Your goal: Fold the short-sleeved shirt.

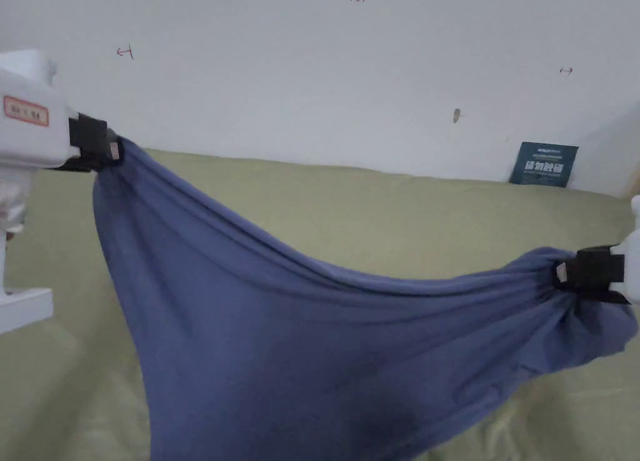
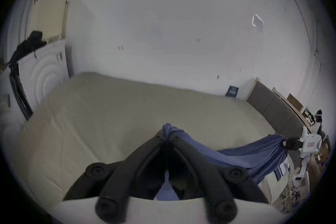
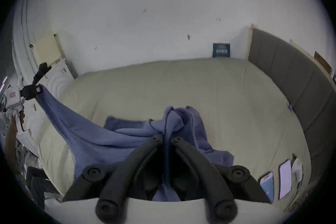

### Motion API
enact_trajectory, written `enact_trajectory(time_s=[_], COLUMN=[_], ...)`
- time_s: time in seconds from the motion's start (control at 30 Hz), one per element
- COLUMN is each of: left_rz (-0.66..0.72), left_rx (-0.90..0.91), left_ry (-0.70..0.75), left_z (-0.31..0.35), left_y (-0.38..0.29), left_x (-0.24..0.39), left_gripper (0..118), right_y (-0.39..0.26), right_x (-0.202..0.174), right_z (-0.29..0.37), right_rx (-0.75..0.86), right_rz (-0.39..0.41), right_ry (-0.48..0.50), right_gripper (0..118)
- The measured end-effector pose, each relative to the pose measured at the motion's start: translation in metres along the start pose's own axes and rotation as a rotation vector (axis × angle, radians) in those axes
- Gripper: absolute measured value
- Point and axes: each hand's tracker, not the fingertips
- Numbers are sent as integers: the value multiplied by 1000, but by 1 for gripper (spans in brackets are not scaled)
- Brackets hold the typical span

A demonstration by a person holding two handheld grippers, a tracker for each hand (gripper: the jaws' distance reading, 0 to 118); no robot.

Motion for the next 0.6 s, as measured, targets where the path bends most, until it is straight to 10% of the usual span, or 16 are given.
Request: enact_trajectory(time_s=[0.6], left_rz=[22], left_rx=[257], left_ry=[85], left_z=[29], left_y=[116], left_x=[0], left_gripper=[1], right_y=[148], right_x=[3], right_z=[1], right_rx=[278], right_rz=[-33], right_ry=[75], right_gripper=[6])
